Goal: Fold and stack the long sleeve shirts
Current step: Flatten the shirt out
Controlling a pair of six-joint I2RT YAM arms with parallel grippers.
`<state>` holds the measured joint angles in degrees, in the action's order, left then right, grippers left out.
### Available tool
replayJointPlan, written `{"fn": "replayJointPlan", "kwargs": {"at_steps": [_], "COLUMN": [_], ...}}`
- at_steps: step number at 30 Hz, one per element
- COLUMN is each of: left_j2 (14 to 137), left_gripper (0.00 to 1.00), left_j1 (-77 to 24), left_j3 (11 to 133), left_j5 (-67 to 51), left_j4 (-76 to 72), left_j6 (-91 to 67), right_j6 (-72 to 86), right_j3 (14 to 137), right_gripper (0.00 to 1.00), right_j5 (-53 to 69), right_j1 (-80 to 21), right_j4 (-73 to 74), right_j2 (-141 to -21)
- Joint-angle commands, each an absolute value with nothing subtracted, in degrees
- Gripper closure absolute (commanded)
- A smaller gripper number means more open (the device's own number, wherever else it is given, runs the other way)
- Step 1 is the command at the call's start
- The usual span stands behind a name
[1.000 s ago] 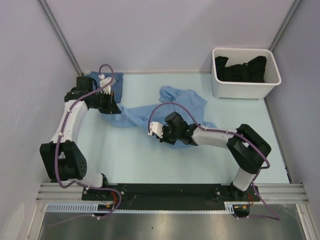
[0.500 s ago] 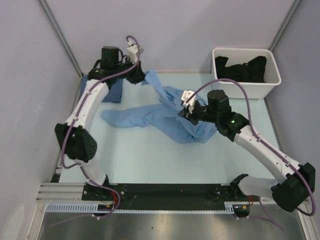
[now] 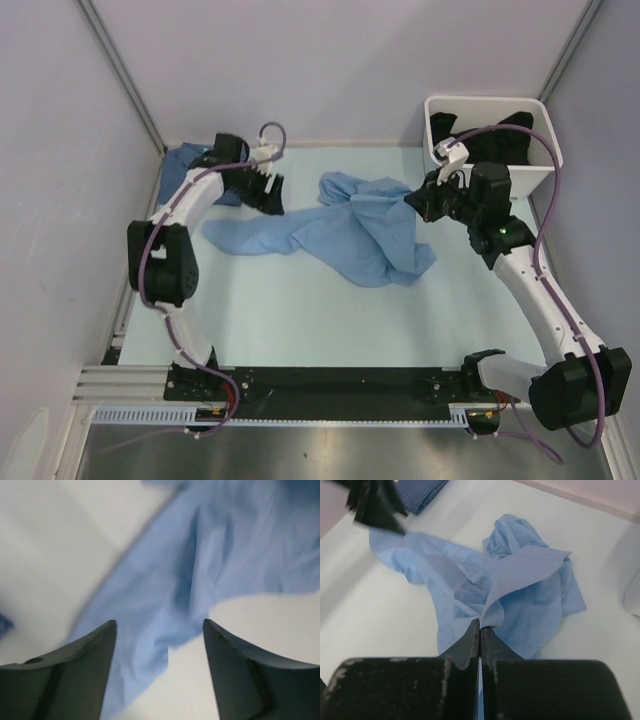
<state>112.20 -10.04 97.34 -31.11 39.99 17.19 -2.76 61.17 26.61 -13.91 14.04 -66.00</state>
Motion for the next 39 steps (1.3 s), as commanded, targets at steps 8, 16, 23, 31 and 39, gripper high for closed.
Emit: {"fn": "replayJointPlan", "kwargs": {"at_steps": [8, 16, 23, 31, 39], "left_j2": [100.37, 98.45, 86.16, 76.54, 99.46], "left_gripper": [0.15, 0.44, 1.0, 0.8, 0.14], "left_j1": [-14.5, -14.77, -14.33, -14.41, -15.29], "left_j3": [71.29, 60.65, 52.48, 55.18, 84.31], "left_j5": [-20.76, -11.96, -15.28, -27.76, -33.83], "left_j4": [35.78, 29.97, 37.32, 48.62, 26.82], "left_j6": [32.08, 37.26, 44.46, 48.71, 28.13], "right_j6": [4.04, 2.11, 2.29, 0.52, 0.8], "right_j3": [71.44, 76.11, 80.32, 83.59, 82.97], "right_gripper": [1.0, 1.0, 1.0, 1.0, 1.0], "right_j5": [21.36, 17.93, 17.76, 15.82, 16.61], "right_j1": [-11.16, -10.99, -10.99, -10.72, -10.81], "right_j4": [5.54, 3.52, 0.88, 2.72, 7.64], "right_j2": [-67.94, -68.55, -69.61, -66.98, -64.51]}}
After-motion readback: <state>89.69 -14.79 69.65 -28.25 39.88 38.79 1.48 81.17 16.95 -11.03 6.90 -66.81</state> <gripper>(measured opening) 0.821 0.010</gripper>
